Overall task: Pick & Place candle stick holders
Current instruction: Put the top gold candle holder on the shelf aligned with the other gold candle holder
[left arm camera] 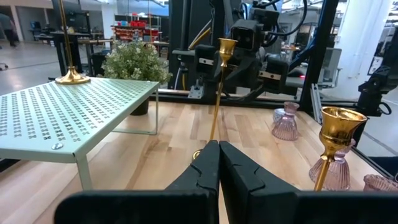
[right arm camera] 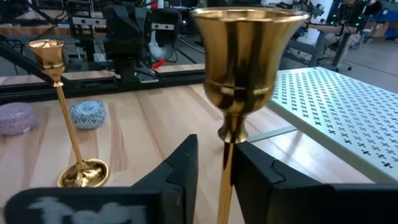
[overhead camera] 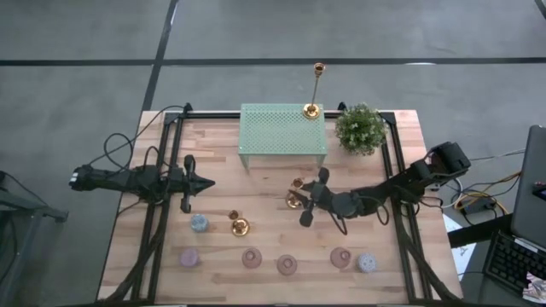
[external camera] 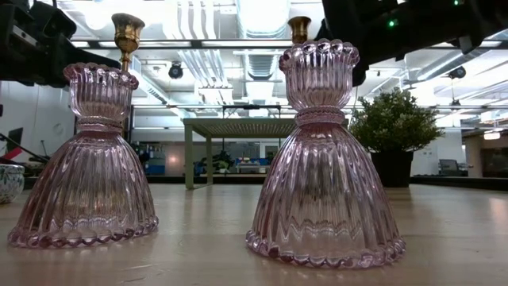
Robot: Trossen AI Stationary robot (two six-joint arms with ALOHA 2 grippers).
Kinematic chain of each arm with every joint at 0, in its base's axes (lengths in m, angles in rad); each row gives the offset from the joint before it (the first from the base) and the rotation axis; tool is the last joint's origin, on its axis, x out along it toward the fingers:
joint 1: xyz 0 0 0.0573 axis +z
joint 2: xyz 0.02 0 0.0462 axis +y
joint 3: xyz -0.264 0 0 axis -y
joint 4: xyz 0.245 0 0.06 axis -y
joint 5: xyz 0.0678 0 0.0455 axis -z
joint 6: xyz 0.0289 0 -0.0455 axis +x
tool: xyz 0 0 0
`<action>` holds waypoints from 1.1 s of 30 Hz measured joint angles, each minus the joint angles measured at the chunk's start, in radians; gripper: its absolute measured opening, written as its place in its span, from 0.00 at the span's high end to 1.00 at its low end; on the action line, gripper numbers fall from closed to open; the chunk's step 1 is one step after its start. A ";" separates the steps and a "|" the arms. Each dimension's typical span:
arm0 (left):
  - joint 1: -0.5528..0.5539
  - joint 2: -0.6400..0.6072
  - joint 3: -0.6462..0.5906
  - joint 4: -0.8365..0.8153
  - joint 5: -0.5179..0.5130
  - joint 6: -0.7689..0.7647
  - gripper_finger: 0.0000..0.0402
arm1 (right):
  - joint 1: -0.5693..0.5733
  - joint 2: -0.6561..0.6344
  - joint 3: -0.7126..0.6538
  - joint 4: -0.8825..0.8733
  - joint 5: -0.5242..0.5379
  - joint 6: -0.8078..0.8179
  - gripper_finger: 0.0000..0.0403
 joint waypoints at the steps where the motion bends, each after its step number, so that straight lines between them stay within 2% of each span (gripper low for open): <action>1: 0.000 0.000 0.000 0.000 0.000 0.000 0.98 | 0.000 0.000 0.000 0.000 0.000 0.000 0.83; 11: 0.000 0.000 0.000 0.000 0.000 0.000 0.98 | -0.001 -0.006 -0.001 0.000 -0.003 -0.002 0.96; 25: 0.000 0.000 0.000 0.000 0.000 0.000 0.98 | -0.050 -0.201 0.085 -0.013 -0.009 -0.089 0.96; 33: 0.000 0.000 0.000 0.000 0.000 0.000 0.98 | -0.142 -0.249 0.246 -0.314 -0.013 -0.071 0.96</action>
